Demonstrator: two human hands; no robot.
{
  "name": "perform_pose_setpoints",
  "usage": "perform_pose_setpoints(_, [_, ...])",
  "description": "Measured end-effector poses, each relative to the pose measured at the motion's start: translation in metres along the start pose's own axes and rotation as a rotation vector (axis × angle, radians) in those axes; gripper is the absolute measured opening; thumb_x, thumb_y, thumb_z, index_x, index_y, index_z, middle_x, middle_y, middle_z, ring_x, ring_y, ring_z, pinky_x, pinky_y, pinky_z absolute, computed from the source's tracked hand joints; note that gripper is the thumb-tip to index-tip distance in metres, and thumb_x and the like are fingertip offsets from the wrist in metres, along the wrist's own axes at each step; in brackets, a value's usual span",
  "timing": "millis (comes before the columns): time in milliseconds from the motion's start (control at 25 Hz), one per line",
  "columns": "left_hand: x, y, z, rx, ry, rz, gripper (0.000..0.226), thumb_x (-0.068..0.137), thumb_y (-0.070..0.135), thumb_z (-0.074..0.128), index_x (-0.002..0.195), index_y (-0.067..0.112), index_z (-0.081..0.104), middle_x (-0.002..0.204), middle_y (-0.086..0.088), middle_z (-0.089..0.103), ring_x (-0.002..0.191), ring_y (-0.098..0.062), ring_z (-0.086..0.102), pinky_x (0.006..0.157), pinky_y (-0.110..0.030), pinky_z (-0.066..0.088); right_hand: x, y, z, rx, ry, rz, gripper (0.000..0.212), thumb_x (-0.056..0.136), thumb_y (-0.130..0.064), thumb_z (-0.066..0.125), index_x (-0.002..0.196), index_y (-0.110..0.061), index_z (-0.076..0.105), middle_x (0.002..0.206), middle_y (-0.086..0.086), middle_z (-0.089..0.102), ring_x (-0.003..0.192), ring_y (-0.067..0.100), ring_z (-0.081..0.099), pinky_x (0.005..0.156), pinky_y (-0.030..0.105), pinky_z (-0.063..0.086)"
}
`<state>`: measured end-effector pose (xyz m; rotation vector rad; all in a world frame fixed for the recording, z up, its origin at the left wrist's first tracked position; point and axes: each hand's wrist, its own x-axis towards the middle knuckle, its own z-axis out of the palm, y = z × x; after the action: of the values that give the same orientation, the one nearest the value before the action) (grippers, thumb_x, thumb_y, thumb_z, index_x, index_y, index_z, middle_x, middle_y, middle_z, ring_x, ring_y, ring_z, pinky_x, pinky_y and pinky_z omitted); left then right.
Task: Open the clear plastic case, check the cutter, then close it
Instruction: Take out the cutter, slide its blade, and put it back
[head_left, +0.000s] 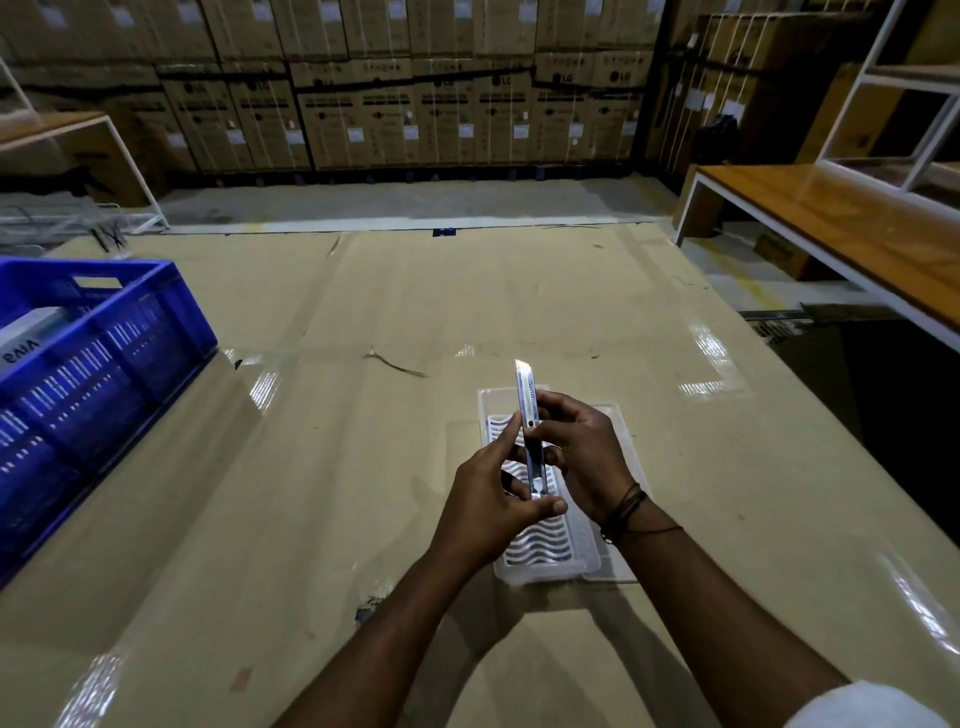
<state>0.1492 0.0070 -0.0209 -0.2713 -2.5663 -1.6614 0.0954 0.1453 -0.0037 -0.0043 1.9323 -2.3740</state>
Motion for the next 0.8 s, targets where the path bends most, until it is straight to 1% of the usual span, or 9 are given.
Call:
perform_pose_setpoints(120, [0.001, 0.000, 0.000, 0.004, 0.008, -0.005, 0.111, 0.068, 0.029, 0.095, 0.158, 0.039, 0.030, 0.114, 0.010, 0.066, 0.073, -0.015, 0.068, 0.067, -0.014, 0.057, 0.001, 0.002, 0.000, -0.023, -0.008, -0.022, 0.053, 0.076, 0.015, 0.055, 0.115, -0.015, 0.075, 0.109, 0.016, 0.073, 0.087, 0.027, 0.068, 0.080, 0.049, 0.056])
perform_pose_setpoints(200, [0.001, 0.002, 0.000, 0.001, 0.012, -0.010, 0.111, 0.069, 0.027, 0.094, 0.158, 0.039, 0.030, 0.115, 0.010, 0.066, 0.075, -0.017, 0.069, 0.068, -0.015, 0.058, 0.001, 0.003, 0.000, -0.025, -0.020, -0.032, 0.057, 0.071, 0.011, 0.056, 0.117, -0.018, 0.074, 0.107, 0.018, 0.072, 0.086, 0.032, 0.067, 0.080, 0.055, 0.056])
perform_pose_setpoints(240, [0.001, 0.002, -0.001, -0.003, 0.017, -0.010, 0.111, 0.069, 0.027, 0.094, 0.158, 0.039, 0.030, 0.116, 0.009, 0.067, 0.074, -0.017, 0.069, 0.068, -0.015, 0.058, 0.000, 0.003, 0.000, -0.028, -0.029, -0.034, 0.057, 0.070, 0.008, 0.057, 0.117, -0.019, 0.073, 0.103, 0.018, 0.072, 0.085, 0.036, 0.067, 0.077, 0.054, 0.057])
perform_pose_setpoints(280, [0.002, 0.003, -0.002, -0.007, 0.024, -0.008, 0.111, 0.069, 0.026, 0.094, 0.158, 0.040, 0.030, 0.117, 0.009, 0.067, 0.074, -0.015, 0.070, 0.068, -0.014, 0.057, -0.001, 0.004, 0.000, -0.033, -0.038, -0.034, 0.054, 0.072, 0.005, 0.059, 0.118, -0.020, 0.073, 0.099, 0.018, 0.071, 0.085, 0.040, 0.069, 0.072, 0.050, 0.056])
perform_pose_setpoints(360, [0.004, 0.004, -0.005, -0.019, 0.042, 0.000, 0.111, 0.069, 0.023, 0.094, 0.158, 0.041, 0.030, 0.116, 0.010, 0.067, 0.073, -0.011, 0.071, 0.068, -0.015, 0.058, -0.005, 0.006, 0.001, -0.050, -0.046, -0.042, 0.039, 0.085, -0.001, 0.063, 0.118, -0.018, 0.073, 0.103, 0.020, 0.073, 0.094, 0.042, 0.073, 0.067, 0.040, 0.054])
perform_pose_setpoints(400, [0.005, 0.005, -0.006, -0.029, 0.045, 0.007, 0.111, 0.069, 0.021, 0.094, 0.157, 0.042, 0.031, 0.115, 0.012, 0.066, 0.071, -0.009, 0.070, 0.069, -0.016, 0.059, -0.007, 0.008, 0.002, -0.064, -0.042, -0.047, 0.030, 0.091, -0.006, 0.062, 0.117, -0.017, 0.073, 0.105, 0.019, 0.075, 0.098, 0.039, 0.074, 0.068, 0.041, 0.056])
perform_pose_setpoints(480, [0.005, 0.005, -0.008, -0.035, 0.048, 0.021, 0.110, 0.069, 0.018, 0.093, 0.157, 0.043, 0.031, 0.113, 0.014, 0.066, 0.068, -0.006, 0.068, 0.070, -0.018, 0.059, -0.009, 0.011, 0.003, -0.112, -0.023, -0.064, 0.023, 0.097, -0.014, 0.062, 0.115, -0.018, 0.074, 0.105, 0.013, 0.077, 0.100, 0.034, 0.074, 0.076, 0.045, 0.059])
perform_pose_setpoints(600, [0.004, 0.005, -0.008, -0.021, 0.053, 0.030, 0.108, 0.069, 0.015, 0.092, 0.157, 0.041, 0.033, 0.112, 0.014, 0.066, 0.065, -0.004, 0.065, 0.071, -0.021, 0.061, -0.010, 0.013, 0.004, -0.169, -0.017, -0.080, 0.022, 0.096, -0.016, 0.064, 0.114, -0.020, 0.075, 0.103, 0.009, 0.078, 0.099, 0.032, 0.075, 0.079, 0.048, 0.062])
perform_pose_setpoints(800, [0.002, 0.005, -0.006, -0.031, 0.044, 0.021, 0.108, 0.069, 0.013, 0.093, 0.158, 0.033, 0.035, 0.118, 0.006, 0.066, 0.061, -0.005, 0.064, 0.067, -0.018, 0.059, -0.015, 0.011, 0.001, -0.208, -0.044, -0.091, 0.024, 0.096, -0.014, 0.063, 0.117, -0.017, 0.074, 0.105, 0.010, 0.077, 0.098, 0.031, 0.075, 0.081, 0.050, 0.061])
